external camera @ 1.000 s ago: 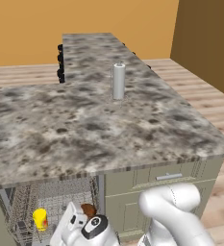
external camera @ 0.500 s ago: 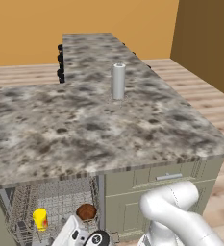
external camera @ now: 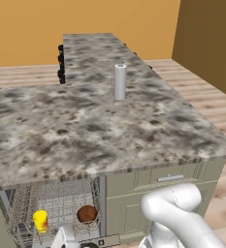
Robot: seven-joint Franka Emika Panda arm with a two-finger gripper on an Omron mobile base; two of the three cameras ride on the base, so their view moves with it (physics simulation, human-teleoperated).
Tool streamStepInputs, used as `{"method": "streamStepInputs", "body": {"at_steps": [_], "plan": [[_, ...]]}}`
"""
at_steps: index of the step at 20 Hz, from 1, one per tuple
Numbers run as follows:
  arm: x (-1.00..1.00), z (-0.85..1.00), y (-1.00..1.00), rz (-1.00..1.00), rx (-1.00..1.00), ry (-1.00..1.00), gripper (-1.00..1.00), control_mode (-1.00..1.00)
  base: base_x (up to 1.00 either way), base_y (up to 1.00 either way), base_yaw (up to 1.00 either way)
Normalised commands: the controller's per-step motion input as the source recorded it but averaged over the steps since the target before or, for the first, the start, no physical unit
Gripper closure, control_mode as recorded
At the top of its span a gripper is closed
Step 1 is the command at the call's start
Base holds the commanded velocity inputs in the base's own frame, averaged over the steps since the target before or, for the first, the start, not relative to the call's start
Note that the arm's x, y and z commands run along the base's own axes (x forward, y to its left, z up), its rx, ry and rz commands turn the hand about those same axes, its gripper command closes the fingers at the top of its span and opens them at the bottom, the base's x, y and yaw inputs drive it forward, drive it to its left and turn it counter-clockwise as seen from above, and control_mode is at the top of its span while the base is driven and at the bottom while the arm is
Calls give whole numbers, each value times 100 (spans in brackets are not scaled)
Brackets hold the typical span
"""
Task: Pick up the cup and bowl from the counter, place them in the dishwasher, and close the dishwasher door.
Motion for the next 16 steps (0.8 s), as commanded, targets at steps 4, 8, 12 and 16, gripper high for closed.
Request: {"method": "streamStepInputs", "body": {"at_steps": [4,8,12,16], "plan": [[-25,-6,43,0,-27,-13,-100,-100,0,0,0],[-51,-9,52,0,-21,-18,-100,-100,0,0,0],[-46,-43,30,1,-18,-19,-100,-100,0,0,0],[-33,-63,7,1,-13,-19,-100,-100,0,0,0]]}}
